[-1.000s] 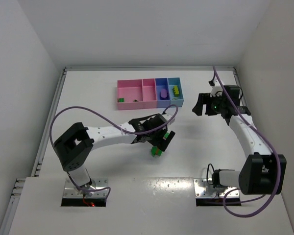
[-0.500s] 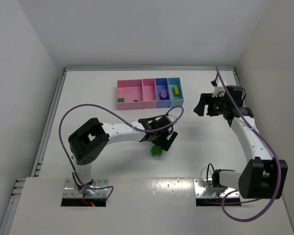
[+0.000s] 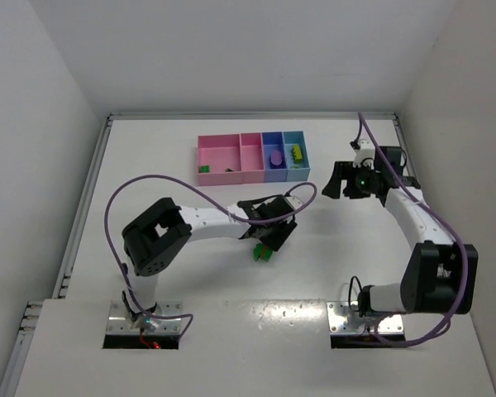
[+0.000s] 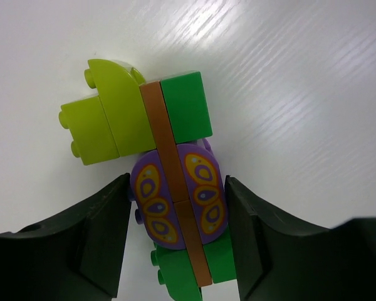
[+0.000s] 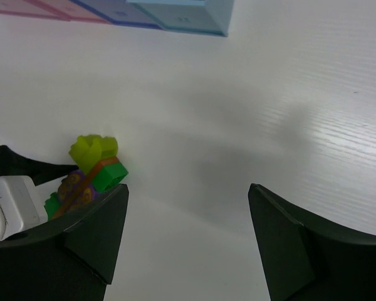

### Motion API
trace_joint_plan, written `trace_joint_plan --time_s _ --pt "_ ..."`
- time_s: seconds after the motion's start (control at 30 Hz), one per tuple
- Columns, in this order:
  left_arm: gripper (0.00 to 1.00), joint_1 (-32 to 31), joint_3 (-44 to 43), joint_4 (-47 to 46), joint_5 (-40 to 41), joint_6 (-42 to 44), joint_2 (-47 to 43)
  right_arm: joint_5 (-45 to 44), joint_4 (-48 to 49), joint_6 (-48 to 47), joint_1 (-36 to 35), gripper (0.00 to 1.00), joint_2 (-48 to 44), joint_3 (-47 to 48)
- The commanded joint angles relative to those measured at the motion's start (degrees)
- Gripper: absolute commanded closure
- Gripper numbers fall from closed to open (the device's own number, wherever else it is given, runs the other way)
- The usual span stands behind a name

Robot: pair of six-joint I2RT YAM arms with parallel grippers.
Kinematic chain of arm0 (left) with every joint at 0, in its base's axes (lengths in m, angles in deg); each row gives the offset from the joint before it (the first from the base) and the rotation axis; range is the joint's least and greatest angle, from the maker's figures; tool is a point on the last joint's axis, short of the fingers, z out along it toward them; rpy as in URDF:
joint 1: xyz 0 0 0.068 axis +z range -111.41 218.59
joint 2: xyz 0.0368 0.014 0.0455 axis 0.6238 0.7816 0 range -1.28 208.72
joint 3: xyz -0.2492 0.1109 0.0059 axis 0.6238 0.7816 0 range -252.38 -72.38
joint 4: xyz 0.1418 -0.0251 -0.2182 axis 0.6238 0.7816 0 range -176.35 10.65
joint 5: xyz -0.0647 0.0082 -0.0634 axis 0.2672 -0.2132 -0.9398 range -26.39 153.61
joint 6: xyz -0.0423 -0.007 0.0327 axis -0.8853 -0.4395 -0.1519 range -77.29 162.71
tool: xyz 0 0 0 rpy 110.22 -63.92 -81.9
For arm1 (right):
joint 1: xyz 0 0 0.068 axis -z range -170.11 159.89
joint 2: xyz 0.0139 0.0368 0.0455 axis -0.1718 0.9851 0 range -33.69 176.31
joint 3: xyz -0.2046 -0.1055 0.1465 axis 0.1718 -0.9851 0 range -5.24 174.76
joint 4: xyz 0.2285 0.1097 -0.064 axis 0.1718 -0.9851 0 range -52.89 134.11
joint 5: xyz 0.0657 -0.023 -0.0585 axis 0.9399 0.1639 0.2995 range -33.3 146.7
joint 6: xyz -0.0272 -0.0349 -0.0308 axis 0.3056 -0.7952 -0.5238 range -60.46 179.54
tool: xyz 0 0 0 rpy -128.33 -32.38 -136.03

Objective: Sort the legos into containers by color

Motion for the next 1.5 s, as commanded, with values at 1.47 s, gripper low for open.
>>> trace_joint_plan --time_s 1.47 --pt "1.0 -4.4 13.9 -20.8 8.0 16.9 -32.7 52.3 -40.6 -38.2 -14.0 0.18 26.1 27.8"
